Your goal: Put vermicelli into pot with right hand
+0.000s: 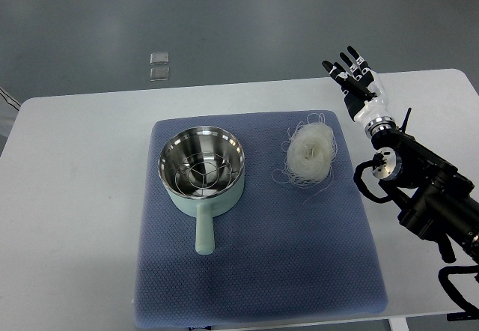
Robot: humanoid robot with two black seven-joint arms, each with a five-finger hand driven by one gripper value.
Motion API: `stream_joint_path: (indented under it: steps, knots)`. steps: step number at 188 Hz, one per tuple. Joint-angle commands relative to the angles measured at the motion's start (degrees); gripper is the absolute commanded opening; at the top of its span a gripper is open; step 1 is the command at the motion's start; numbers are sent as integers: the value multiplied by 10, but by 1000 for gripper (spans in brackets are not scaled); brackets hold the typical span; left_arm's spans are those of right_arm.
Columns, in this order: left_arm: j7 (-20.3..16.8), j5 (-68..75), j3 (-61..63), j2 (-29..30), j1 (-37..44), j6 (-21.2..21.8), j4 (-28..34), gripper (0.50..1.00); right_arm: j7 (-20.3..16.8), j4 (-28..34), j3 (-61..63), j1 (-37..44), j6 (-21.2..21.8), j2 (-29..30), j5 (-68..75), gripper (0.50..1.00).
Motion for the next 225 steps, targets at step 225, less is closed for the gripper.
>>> stream_joint_path:
  steps: [225]
  knots:
    - [0, 0, -1, 0, -4, 0, 0, 1000, -5, 51, -80, 34, 8, -95, -311, 928]
